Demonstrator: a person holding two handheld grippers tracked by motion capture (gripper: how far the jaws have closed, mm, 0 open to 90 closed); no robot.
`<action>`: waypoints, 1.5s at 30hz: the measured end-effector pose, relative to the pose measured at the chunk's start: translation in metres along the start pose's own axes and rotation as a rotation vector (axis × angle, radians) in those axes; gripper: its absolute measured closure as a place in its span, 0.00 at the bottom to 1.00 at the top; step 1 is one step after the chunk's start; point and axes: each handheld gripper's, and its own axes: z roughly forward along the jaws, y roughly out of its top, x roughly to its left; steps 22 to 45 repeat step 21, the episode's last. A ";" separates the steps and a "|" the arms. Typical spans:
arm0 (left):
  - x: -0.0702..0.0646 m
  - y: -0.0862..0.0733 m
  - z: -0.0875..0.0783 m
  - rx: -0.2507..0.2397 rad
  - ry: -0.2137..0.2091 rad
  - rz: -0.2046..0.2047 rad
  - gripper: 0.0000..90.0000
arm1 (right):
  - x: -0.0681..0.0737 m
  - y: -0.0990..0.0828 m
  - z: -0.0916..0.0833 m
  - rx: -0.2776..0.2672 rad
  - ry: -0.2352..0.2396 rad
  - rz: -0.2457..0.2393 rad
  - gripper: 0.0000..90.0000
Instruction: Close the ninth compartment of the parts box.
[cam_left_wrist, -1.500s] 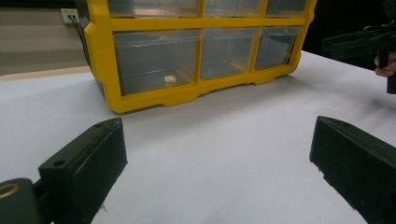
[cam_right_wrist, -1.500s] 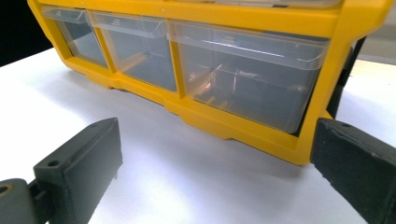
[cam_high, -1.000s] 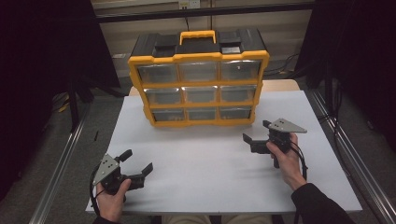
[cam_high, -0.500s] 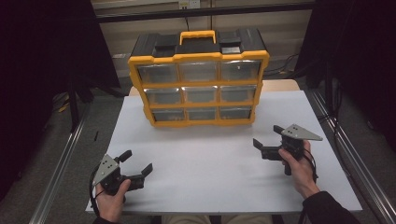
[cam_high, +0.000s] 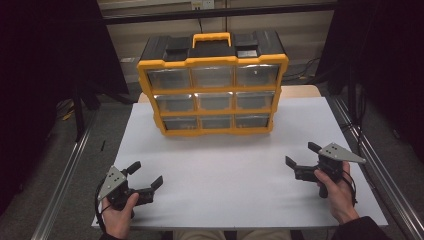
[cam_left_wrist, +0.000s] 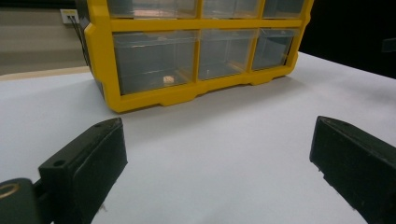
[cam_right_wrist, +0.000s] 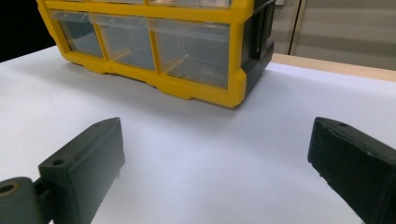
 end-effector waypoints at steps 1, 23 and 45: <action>0.000 0.000 0.000 0.000 0.002 0.006 0.04 | 0.000 -0.001 -0.002 -0.003 -0.001 -0.001 0.04; -0.002 -0.001 -0.006 0.003 0.015 0.003 0.04 | 0.000 -0.014 -0.031 -0.003 -0.033 0.018 0.04; -0.002 -0.001 -0.006 0.003 0.015 0.003 0.04 | 0.000 -0.014 -0.031 -0.003 -0.033 0.018 0.04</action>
